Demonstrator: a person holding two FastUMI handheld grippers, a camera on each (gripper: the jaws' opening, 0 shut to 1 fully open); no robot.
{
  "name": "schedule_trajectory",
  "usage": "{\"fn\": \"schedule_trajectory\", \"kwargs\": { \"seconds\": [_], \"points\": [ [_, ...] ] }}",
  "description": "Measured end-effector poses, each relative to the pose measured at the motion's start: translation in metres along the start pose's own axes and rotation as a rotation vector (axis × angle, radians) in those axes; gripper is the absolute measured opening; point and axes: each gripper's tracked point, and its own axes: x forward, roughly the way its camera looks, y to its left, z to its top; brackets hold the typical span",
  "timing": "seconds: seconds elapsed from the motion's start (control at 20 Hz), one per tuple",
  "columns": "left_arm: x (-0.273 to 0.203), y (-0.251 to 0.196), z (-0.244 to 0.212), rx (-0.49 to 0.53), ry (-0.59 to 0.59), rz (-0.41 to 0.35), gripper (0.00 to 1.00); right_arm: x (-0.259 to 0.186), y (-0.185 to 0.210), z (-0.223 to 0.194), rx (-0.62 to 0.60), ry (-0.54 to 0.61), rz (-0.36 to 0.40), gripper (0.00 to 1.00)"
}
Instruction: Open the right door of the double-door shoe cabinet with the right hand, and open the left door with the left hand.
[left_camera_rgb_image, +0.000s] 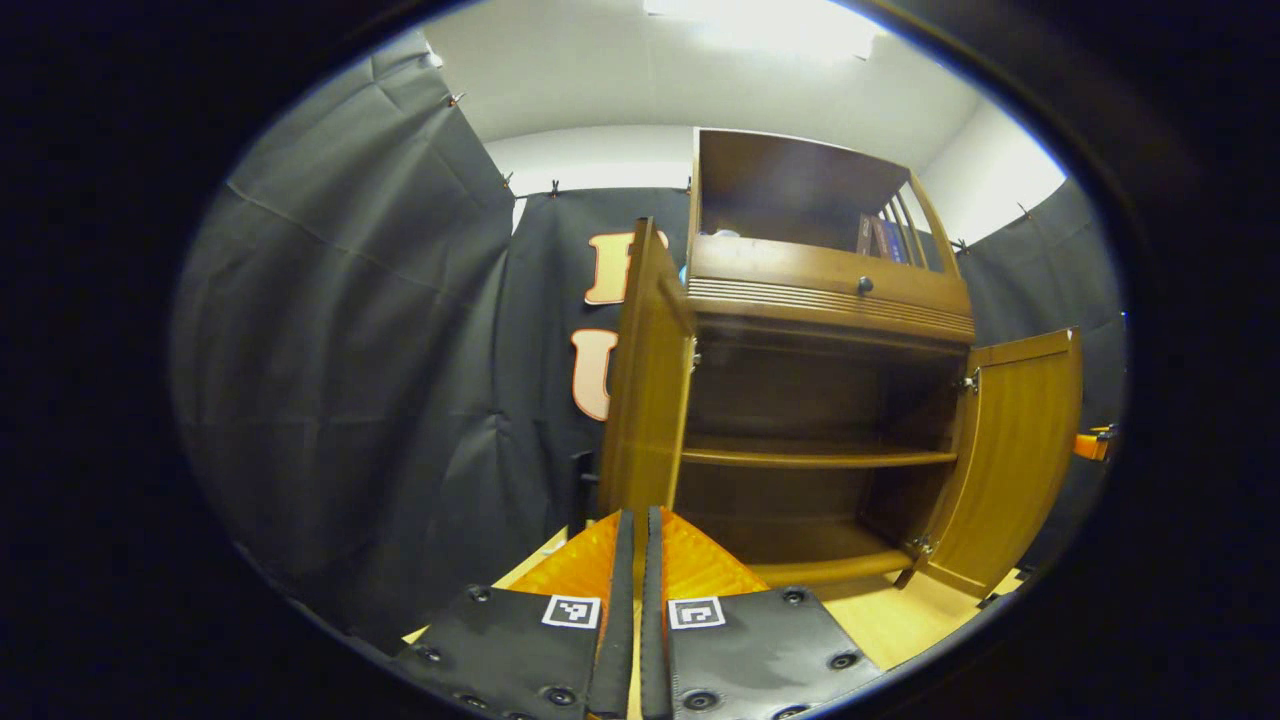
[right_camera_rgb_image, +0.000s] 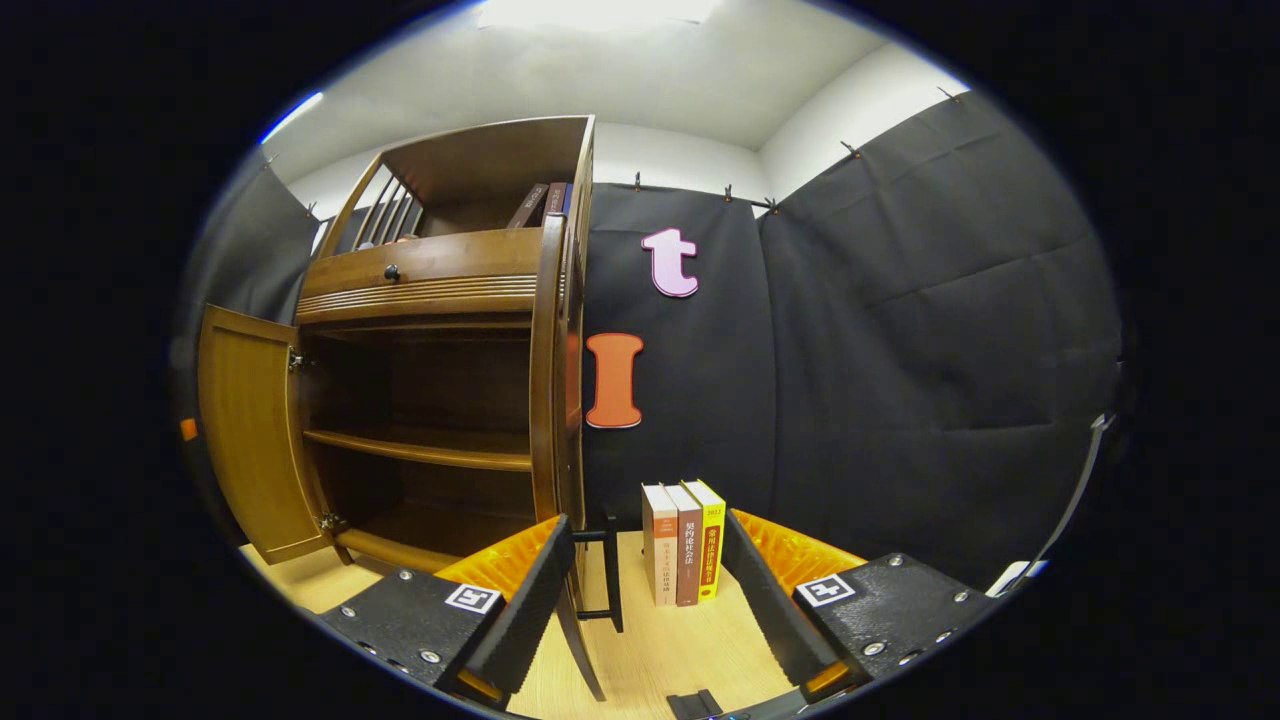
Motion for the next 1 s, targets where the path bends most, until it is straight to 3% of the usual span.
{"fn": "schedule_trajectory", "kwargs": {
  "seconds": [0.25, 0.55, 0.8, 0.85, 1.0],
  "points": [
    [0.011, -0.048, -0.008, 0.009, 0.008, -0.071, 0.23, -0.003, -0.002, -0.003, -0.001, -0.005, 0.009, 0.92],
    [0.018, -0.076, -0.018, 0.047, 0.019, -0.087, 0.67, -0.01, -0.005, -0.017, -0.002, 0.005, 0.015, 0.92],
    [0.015, -0.084, -0.023, 0.058, 0.033, -0.084, 0.8, -0.012, -0.013, -0.029, 0.023, 0.02, 0.002, 0.92],
    [0.015, -0.085, -0.027, 0.058, 0.035, -0.077, 0.88, -0.011, -0.015, -0.03, 0.024, 0.02, 0.0, 0.92],
    [0.016, -0.082, -0.031, 0.071, 0.035, -0.045, 1.0, -0.01, -0.019, -0.038, 0.024, 0.022, -0.006, 0.92]
  ]
}}
